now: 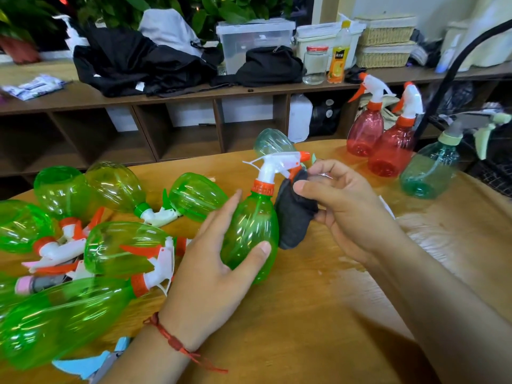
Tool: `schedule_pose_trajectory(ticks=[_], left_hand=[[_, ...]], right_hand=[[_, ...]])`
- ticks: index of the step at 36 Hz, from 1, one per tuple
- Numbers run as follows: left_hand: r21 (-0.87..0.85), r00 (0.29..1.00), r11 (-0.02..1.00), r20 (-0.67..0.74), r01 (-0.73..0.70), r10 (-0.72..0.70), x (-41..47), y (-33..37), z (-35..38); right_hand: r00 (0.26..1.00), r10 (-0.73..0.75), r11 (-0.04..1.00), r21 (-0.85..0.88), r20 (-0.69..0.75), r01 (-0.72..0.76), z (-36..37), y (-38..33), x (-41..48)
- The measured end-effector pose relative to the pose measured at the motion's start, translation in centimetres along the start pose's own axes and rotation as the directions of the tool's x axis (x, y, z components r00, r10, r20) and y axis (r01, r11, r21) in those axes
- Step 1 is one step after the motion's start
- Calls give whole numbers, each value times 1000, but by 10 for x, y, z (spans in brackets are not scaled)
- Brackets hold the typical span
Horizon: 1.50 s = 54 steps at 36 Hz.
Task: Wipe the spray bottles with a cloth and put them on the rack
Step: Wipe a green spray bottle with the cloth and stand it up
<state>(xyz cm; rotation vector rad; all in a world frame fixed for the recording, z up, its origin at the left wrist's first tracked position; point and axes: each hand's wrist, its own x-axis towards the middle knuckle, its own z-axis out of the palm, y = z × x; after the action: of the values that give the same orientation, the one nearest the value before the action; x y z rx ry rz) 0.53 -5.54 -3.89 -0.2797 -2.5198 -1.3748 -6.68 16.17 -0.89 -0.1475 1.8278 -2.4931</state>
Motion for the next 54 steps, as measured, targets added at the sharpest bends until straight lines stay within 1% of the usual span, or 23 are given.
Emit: schedule_pose_trajectory(ticks=[3, 6, 8, 10, 12, 15, 17, 18, 20, 22, 23, 25, 27, 31, 36, 40, 44, 46, 49, 50, 51, 54], left_hand=[[191, 998, 981, -44, -35, 45, -3, 3, 6], [405, 988, 913, -109, -54, 106, -6, 8, 13], [476, 983, 878, -135, -47, 126, -6, 9, 17], [500, 985, 866, -151, -2, 89, -5, 7, 19], [491, 986, 870, -161, 45, 39, -3, 3, 20], [459, 987, 887, -160, 47, 30, 1, -5, 19], [377, 988, 925, -152, 44, 15, 1, -7, 17], [300, 989, 952, -145, 52, -9, 2, -7, 15], [83, 990, 991, -109, 101, -91, 2, -10, 13], [-134, 983, 977, -61, 163, -173, 4, -14, 12], [-213, 979, 958, -32, 192, -203, 5, -15, 11], [-282, 973, 932, 31, 229, -229, 7, -16, 7], [-250, 974, 941, 59, 227, -219, 7, -19, 5], [-164, 982, 969, 9, 186, -187, 8, -15, -1], [-198, 985, 965, 14, 170, -171, 5, -11, 0], [-67, 986, 987, 79, 149, -144, 4, -7, 3], [51, 987, 993, 114, 107, -112, 3, -9, 6], [58, 990, 993, 88, 104, -109, 4, -12, 6], [127, 998, 990, 15, 66, -69, 4, -13, 6], [115, 998, 992, -11, 55, -54, 4, -14, 5], [67, 998, 997, -31, 49, -47, 4, -14, 5], [-199, 998, 980, -62, 19, -32, 3, -14, 3]], right_hand=[[999, 1, 999, 50, -42, 1, 4, 1, -2], [996, 11, 993, 122, -87, 0, 9, 3, -3], [995, 29, 987, 159, -91, -14, 14, 5, -4], [997, 46, 984, 175, -66, -34, 18, 9, -6], [998, 49, 982, 185, -47, -39, 23, 10, -10], [999, 31, 985, 168, -19, -27, 27, 10, -12], [1000, 18, 983, 180, 6, -19, 27, 9, -13], [1000, 9, 982, 190, 16, -11, 26, 7, -13], [1000, -22, 978, 205, 11, 19, 22, 5, -12], [999, -51, 979, 196, -18, 53, 16, 2, -10], [998, -62, 982, 176, -28, 66, 14, 0, -9], [996, -85, 991, 98, -26, 88, 11, -2, -8], [995, -97, 995, 30, -8, 97, 11, -1, -9], [996, -83, 996, -17, 26, 83, 13, 3, -10], [999, -35, 992, -119, 30, 38, 19, 11, -12], [999, -26, 992, -123, 23, 28, 22, 16, -13], [1000, -14, 992, -125, 12, 16, 22, 17, -13], [1000, -7, 991, -134, 13, 9, 22, 16, -13], [1000, -14, 992, -126, 7, 15, 21, 15, -13], [1000, -22, 992, -125, -4, 21, 20, 15, -13], [999, -31, 993, -111, -15, 29, 20, 14, -13], [997, -68, 995, -70, -44, 65, 17, 13, -11]])
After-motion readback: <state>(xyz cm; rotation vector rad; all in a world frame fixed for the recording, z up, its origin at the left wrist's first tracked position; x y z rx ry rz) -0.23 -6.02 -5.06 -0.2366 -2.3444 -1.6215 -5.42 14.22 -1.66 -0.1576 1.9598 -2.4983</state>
